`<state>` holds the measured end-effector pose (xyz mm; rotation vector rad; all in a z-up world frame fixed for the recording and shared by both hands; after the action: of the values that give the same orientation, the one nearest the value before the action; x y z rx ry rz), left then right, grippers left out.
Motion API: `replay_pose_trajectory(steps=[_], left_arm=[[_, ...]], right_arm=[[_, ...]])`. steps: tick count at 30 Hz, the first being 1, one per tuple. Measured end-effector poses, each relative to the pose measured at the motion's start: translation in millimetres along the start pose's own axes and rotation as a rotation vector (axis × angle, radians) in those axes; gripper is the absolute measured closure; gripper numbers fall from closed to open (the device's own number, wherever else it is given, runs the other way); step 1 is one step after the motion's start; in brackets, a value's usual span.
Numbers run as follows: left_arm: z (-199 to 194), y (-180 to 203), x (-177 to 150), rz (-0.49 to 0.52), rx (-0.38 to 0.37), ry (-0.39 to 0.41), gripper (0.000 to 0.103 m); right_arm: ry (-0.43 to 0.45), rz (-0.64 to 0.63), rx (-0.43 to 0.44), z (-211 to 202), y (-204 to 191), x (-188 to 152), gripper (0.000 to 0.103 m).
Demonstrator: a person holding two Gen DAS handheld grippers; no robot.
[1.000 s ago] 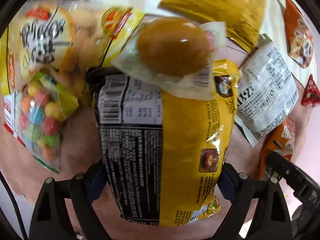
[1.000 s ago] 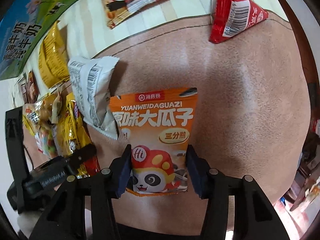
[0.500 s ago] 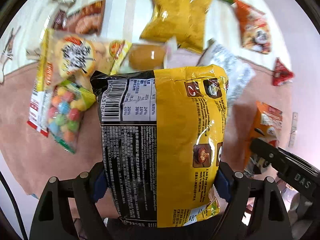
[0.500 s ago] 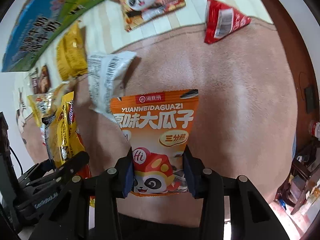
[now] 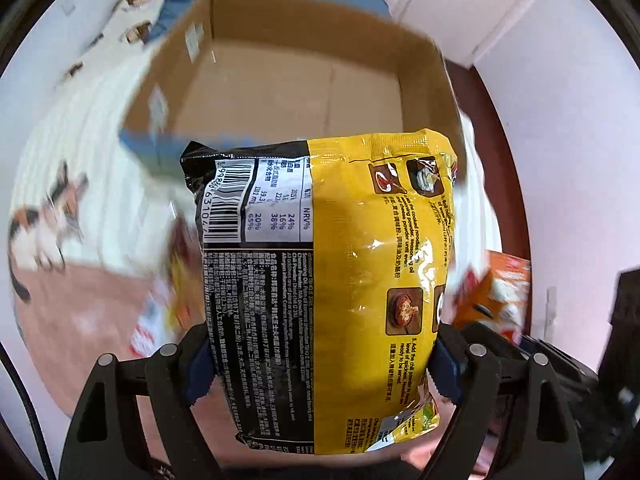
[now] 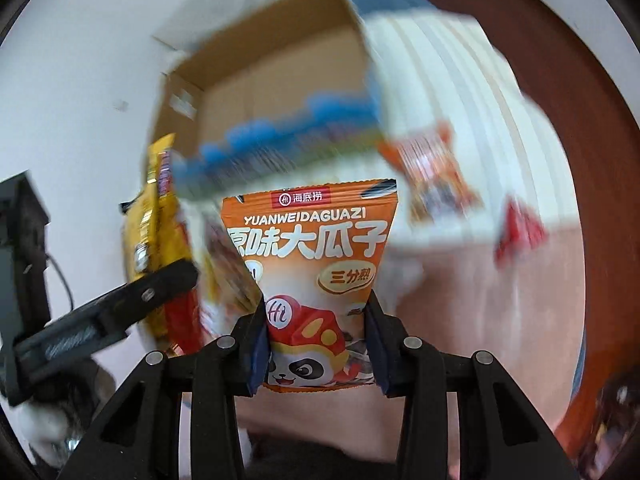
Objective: Organize snacks
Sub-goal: 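Carry both bags into the cardboard box and open both tools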
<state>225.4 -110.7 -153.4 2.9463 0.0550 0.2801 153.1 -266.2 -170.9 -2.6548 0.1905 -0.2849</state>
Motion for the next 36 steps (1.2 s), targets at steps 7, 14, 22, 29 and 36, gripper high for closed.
replay_pose_trajectory(steps=[7,14,22,29,36], left_arm=[[10,-16,112,-0.044,0.047,0.036,0.018],[58,-45,188,-0.068,0.098,-0.031,0.018],[104,-62,234,-0.051,0.167,-0.074,0.017],[133,-65,247,0.006,0.239,-0.093,0.015],[120,-64,243,-0.035,0.186,-0.064,0.015]], right_arm=[[0.146,-0.082,-0.023,-4,-28,118,0.060],[0.100,-0.086,-0.039,59,-40,214,0.060],[-0.008,-0.097,-0.034,148,-41,271,0.059],[-0.095,-0.226,-0.113,199,-42,287,0.021],[-0.111,-0.202,-0.112,199,-23,287,0.017]])
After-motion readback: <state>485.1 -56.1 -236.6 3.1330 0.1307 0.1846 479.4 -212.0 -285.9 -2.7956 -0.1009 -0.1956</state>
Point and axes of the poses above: each gripper's, at about its wrist camera, not at the fingertips, and z roughly the way its jaws point, y to its right, x to its top, the point moved 4 cm from there along z, roughly the way its jaws point, and after that the axes turned 3 degrees about -z, right-handed, at the moved point
